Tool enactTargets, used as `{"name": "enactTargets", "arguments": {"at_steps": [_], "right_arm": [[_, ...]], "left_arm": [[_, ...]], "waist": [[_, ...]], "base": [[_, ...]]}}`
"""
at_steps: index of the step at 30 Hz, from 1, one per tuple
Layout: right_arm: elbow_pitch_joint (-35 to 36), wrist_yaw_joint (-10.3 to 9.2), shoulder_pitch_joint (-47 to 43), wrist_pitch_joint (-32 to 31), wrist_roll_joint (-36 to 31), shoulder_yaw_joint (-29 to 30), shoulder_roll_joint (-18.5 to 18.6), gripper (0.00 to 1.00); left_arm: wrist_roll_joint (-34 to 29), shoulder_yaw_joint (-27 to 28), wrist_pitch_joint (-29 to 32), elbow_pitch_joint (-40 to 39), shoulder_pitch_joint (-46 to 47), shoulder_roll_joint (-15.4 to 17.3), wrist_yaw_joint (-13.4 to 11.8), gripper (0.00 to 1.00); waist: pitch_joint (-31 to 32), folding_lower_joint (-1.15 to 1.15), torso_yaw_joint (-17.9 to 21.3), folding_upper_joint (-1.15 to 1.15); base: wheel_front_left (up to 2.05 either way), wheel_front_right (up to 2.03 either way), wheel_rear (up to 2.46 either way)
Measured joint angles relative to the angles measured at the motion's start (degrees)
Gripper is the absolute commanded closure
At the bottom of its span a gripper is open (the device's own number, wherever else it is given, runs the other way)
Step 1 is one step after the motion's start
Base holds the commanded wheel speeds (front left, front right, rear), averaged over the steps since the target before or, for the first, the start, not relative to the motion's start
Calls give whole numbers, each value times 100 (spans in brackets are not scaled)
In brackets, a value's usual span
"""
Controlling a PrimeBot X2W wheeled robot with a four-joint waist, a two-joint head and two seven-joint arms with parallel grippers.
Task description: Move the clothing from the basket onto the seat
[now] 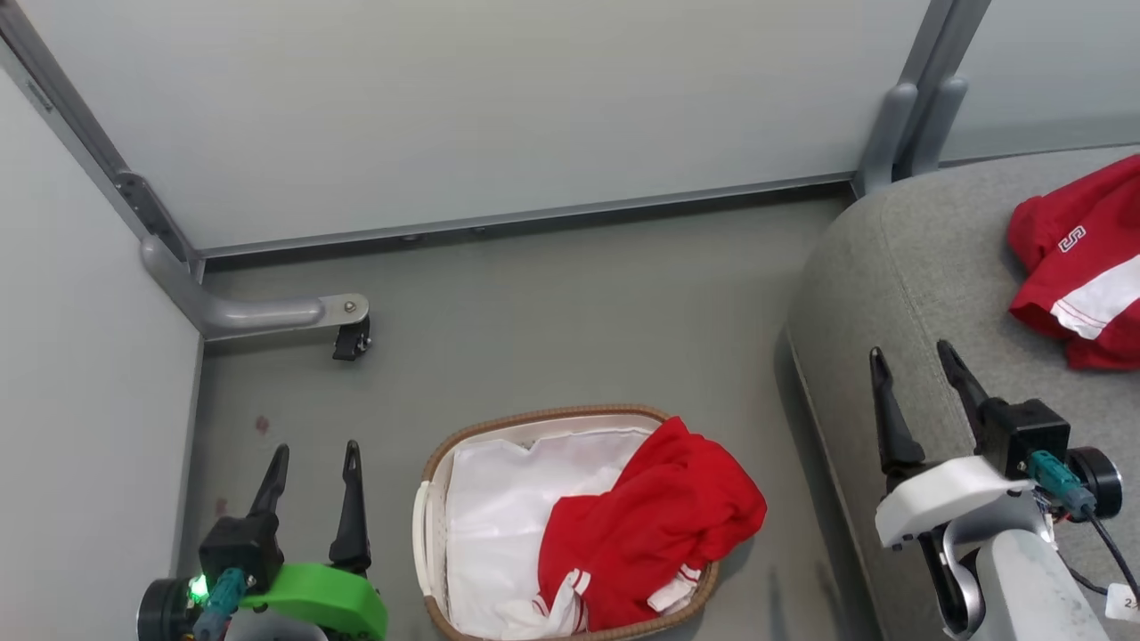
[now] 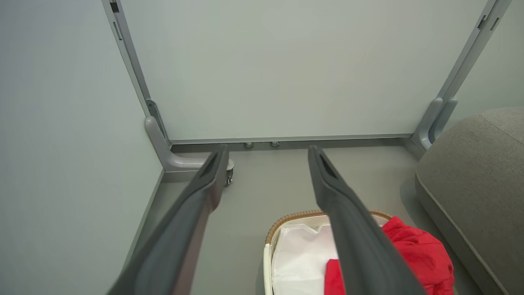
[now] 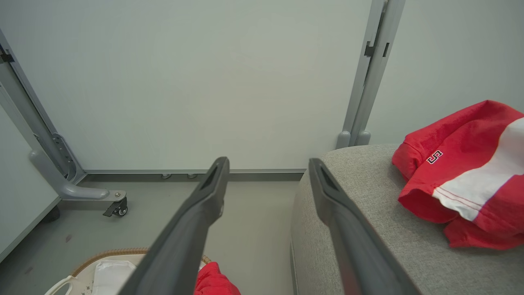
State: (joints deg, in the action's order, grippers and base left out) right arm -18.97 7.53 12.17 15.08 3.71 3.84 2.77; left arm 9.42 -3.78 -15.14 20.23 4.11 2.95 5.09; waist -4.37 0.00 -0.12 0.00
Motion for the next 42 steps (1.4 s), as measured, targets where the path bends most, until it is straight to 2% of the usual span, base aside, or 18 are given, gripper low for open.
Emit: {"name": "enactTargets", "arguments": {"at_steps": [8, 15, 19, 29, 42], "right_arm": [[-45, 0, -224, 0, 79, -69, 2, 0], [137, 0, -107, 0, 110, -229, 0, 0], [363, 0, 182, 0, 148, -322, 0, 0], [871, 0, 1035, 0, 479, -549, 3, 0], [1427, 0, 1663, 0, 690, -777, 5, 0]], "left_arm": [[263, -52, 0, 31, -321, -3, 43, 0], [391, -286, 1, 42, -222, -4, 105, 0], [497, -539, 0, 105, 189, -9, 194, 0], [611, -1152, 0, 517, 1280, 13, 221, 0], [1146, -2632, 1, 1356, 2687, 476, 226, 0]], "waist": [[224, 0, -72, 0], [-4, 0, -22, 0], [-311, 0, 34, 0], [-1324, 0, 275, 0], [-2766, 0, 732, 0]], "base": [[0, 0, 0], [0, 0, 0], [0, 0, 0], [0, 0, 0], [0, 0, 0]]}}
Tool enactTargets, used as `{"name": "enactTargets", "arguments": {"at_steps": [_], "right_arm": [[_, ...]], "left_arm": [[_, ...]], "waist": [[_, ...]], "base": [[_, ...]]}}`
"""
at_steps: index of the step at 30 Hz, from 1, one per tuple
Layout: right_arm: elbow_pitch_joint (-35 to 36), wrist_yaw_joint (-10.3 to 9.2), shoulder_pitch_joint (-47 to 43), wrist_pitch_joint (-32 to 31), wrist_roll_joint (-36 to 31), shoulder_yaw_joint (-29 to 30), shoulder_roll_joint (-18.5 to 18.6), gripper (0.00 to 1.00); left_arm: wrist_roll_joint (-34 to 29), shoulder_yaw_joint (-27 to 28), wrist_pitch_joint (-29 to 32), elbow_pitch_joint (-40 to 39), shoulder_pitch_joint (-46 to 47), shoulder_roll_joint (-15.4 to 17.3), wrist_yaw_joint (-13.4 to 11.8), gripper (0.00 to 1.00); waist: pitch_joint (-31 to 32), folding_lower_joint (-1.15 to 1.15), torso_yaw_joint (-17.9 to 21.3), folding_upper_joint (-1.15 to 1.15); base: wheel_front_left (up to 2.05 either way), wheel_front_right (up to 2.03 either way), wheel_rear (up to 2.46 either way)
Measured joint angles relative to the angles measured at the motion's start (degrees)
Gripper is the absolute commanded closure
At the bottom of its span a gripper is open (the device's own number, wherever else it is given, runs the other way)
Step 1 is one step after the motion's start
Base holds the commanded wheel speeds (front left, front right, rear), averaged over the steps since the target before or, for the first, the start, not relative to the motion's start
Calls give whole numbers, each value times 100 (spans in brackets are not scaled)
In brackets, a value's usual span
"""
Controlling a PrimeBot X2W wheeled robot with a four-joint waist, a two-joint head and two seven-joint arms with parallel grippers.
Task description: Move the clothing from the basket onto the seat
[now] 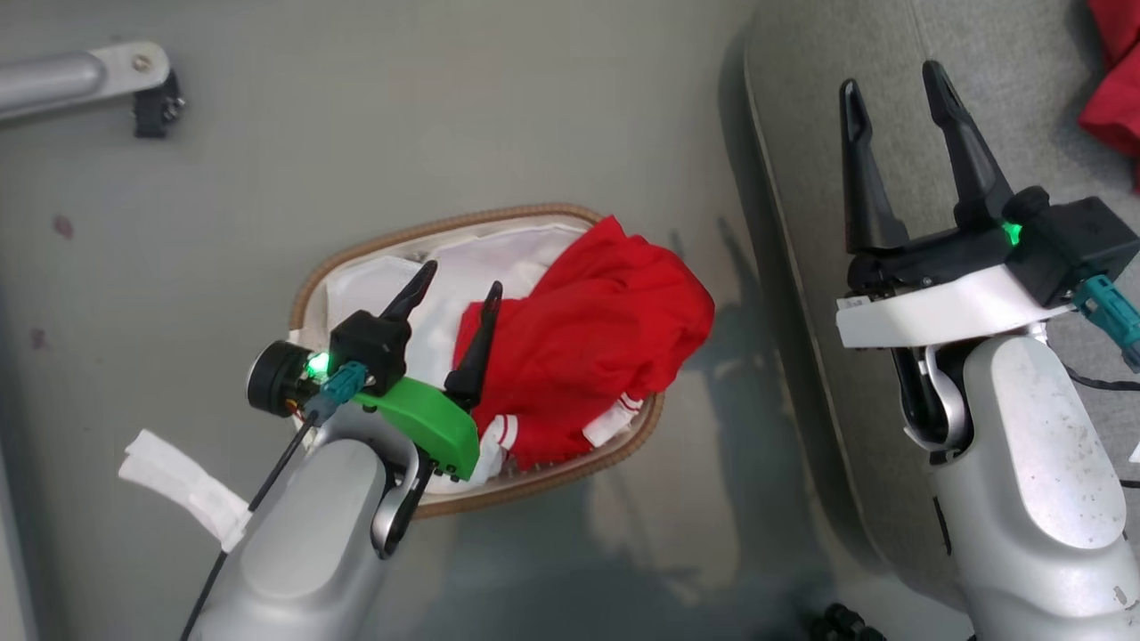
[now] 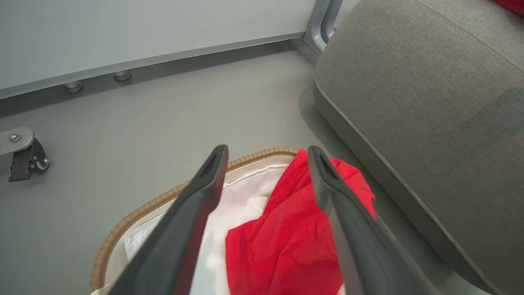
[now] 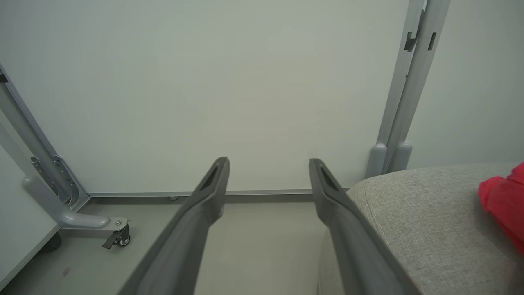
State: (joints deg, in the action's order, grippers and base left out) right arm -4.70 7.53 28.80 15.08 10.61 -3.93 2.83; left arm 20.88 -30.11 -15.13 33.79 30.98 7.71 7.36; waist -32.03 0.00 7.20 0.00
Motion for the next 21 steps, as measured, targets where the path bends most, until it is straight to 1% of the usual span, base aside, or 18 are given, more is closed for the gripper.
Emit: {"name": "enactTargets", "arguments": {"at_steps": [8, 12, 18, 19, 21], "right_arm": [[255, 0, 168, 0, 121, -199, 0, 0], [349, 0, 246, 0, 165, -245, 1, 0], [415, 0, 271, 0, 210, -267, 1, 0], [419, 0, 282, 0, 219, -278, 1, 0], [432, 0, 305, 0, 246, -287, 1, 0]], "left_arm": [[504, -942, 0, 710, 506, 277, 2, 0], [925, -1527, 5, 1170, 686, 328, 2, 0], [1630, -2477, 387, 1591, 1022, 443, 2, 0], [1805, -2776, 557, 1672, 1110, 497, 2, 0], [1928, -3050, 720, 1740, 1197, 554, 2, 0]], "waist": [[-641, 0, 322, 0], [-877, 0, 484, 0], [-1181, 0, 677, 0], [-1254, 0, 716, 0], [-1320, 0, 746, 0]], "base": [[0, 0, 0], [0, 0, 0], [0, 0, 0], [0, 0, 0], [0, 0, 0]]}}
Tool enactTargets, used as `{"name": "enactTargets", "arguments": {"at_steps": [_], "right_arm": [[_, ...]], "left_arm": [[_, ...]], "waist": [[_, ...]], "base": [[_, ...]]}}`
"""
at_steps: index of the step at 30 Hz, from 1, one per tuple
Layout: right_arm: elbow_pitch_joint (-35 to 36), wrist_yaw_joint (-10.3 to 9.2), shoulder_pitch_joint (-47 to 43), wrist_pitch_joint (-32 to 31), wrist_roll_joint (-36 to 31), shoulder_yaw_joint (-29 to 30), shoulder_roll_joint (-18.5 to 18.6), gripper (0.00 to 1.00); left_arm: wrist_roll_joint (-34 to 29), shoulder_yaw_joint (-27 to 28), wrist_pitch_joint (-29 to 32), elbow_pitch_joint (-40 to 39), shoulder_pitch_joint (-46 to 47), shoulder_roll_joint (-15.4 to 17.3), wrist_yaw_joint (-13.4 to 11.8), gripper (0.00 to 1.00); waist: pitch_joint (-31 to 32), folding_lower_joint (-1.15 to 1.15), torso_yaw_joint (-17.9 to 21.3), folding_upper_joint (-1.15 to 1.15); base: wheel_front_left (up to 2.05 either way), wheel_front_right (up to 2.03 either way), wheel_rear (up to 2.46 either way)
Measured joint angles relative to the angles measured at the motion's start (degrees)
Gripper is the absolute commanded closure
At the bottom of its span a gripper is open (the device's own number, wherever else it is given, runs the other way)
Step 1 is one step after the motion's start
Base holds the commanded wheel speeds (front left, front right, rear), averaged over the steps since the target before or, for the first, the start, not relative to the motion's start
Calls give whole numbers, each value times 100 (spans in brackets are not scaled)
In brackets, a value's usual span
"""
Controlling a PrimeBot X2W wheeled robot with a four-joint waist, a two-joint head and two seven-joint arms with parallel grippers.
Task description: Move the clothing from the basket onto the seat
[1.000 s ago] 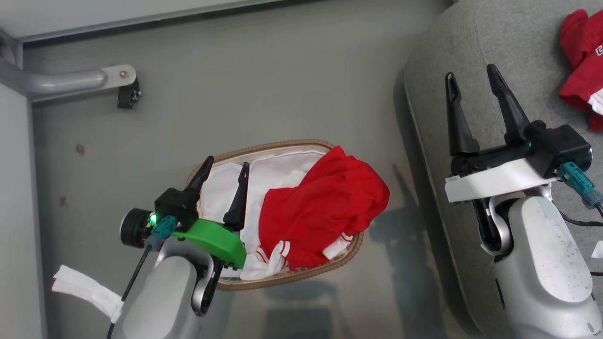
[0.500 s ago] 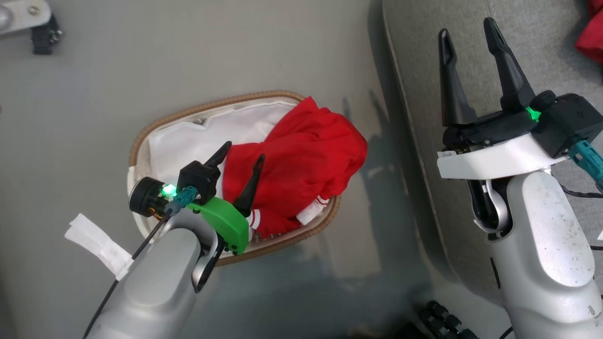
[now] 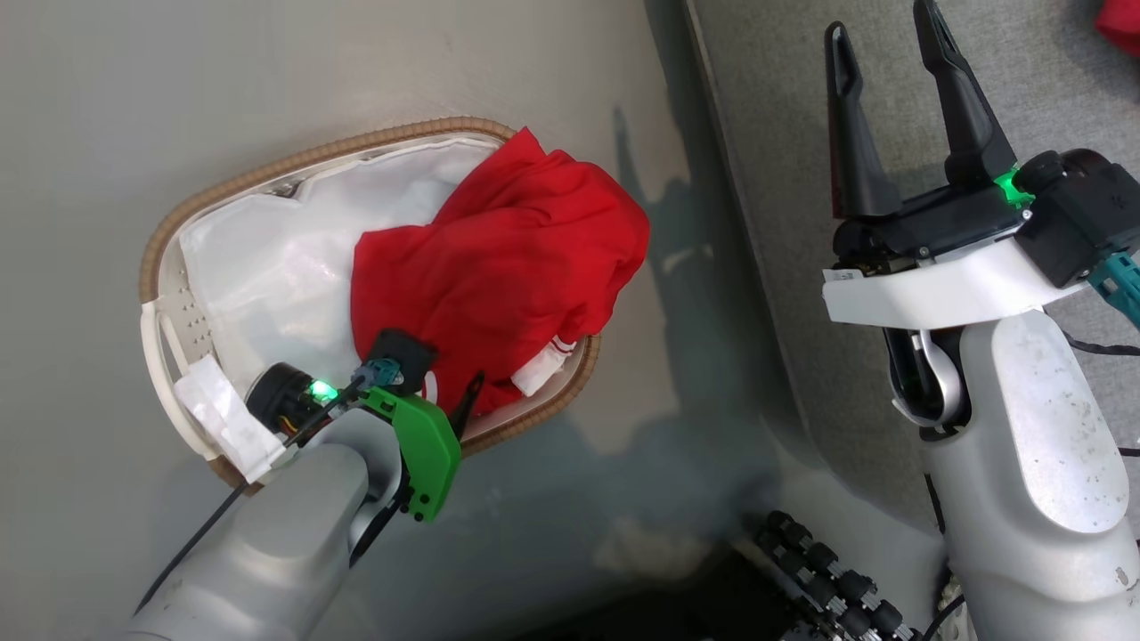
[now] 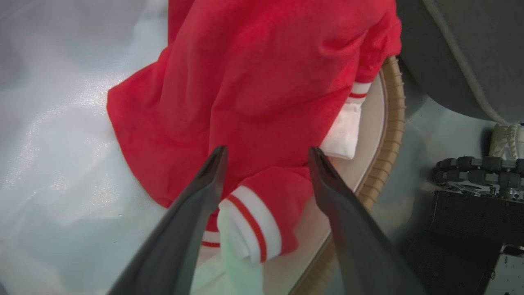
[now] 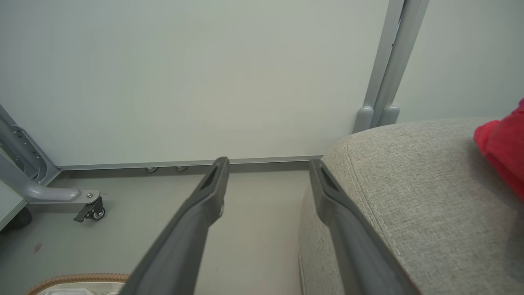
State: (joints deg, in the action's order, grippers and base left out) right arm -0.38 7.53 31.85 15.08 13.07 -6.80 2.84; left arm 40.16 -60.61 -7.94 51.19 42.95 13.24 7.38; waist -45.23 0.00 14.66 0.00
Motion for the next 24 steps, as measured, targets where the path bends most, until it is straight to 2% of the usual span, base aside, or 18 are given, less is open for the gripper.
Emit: {"name": "enactTargets", "arguments": {"at_steps": [6, 9, 24], "right_arm": [[40, 0, 64, 0, 42, -46, -1, 0], [75, 0, 131, 0, 59, -65, -1, 0], [346, 0, 403, 0, 127, -218, -1, 0]], "left_arm": [[353, -761, 509, 179, 295, 118, 0, 0], [452, -966, 666, 301, 416, 176, 0, 0], [394, -1251, 588, 631, 865, 257, 1, 0]], "waist": [[-166, 0, 65, 0], [-240, 0, 88, 0], [-714, 0, 200, 0]], "base": [[0, 0, 0], [0, 0, 0], [0, 0, 0]]}}
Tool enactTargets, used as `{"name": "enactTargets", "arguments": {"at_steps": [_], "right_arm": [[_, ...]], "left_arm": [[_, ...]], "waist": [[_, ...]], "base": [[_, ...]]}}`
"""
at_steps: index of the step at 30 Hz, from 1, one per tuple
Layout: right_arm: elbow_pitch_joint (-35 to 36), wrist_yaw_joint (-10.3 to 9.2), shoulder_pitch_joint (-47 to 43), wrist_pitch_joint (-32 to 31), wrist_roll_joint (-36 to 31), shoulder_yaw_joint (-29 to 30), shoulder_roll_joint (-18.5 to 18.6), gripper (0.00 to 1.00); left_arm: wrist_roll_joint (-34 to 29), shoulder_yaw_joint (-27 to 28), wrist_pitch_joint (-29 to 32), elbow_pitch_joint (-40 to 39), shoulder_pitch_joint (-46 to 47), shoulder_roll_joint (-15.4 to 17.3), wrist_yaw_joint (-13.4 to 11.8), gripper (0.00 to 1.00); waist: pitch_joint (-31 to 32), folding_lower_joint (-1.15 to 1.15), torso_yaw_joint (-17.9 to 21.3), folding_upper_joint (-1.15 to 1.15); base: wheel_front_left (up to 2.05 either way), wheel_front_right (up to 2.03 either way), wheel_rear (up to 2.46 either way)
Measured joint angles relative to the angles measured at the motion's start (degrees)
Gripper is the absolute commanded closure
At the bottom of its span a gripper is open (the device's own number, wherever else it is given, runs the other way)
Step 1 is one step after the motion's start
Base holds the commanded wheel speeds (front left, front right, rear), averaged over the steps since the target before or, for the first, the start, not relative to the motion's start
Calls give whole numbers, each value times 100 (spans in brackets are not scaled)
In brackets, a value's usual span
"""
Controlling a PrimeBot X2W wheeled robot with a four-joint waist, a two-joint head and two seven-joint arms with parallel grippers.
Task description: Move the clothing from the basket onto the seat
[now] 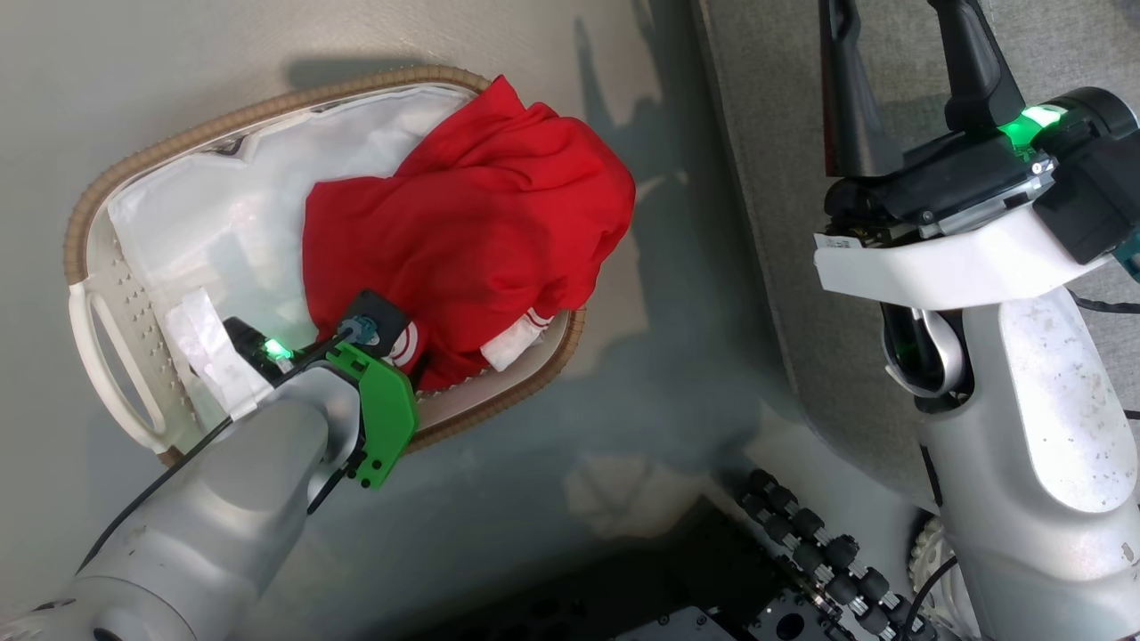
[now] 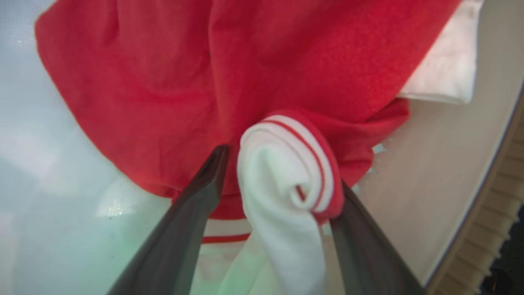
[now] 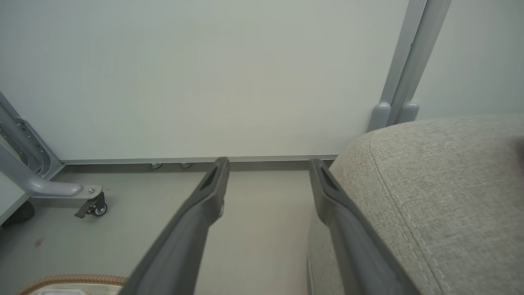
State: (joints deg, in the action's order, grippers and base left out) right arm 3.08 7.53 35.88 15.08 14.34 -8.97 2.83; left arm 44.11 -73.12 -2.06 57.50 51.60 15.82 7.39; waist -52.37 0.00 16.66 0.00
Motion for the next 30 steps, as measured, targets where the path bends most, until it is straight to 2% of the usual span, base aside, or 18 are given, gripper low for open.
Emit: {"name": "enactTargets", "arguments": {"at_steps": [5, 6, 10, 18, 30], "right_arm": [[37, 0, 15, 0, 8, -25, 0, 0], [38, 0, 25, 0, 16, -35, 1, 0], [9, 0, 62, 0, 93, -109, 0, 0], [-293, 0, 14, 0, 166, -229, -1, 0], [-851, 0, -531, 0, -192, -110, -4, 0]], "left_arm": [[-2, -18, -187, 45, 16, -10, 0, 0], [-3, -20, -226, 30, 17, -10, 0, 100], [53, -25, -392, -21, 15, 10, 0, 100], [622, -27, -779, -11, -314, 49, 0, 100], [1336, 92, -1265, -43, -948, -344, 0, 100]], "waist": [[-54, 0, -10, 0], [-57, 0, -11, 0], [-24, 0, 4, 0], [399, 0, 18, 0], [1534, 0, -178, 0]], "base": [[0, 0, 0], [0, 0, 0], [0, 0, 0], [0, 0, 0], [0, 0, 0]]}}
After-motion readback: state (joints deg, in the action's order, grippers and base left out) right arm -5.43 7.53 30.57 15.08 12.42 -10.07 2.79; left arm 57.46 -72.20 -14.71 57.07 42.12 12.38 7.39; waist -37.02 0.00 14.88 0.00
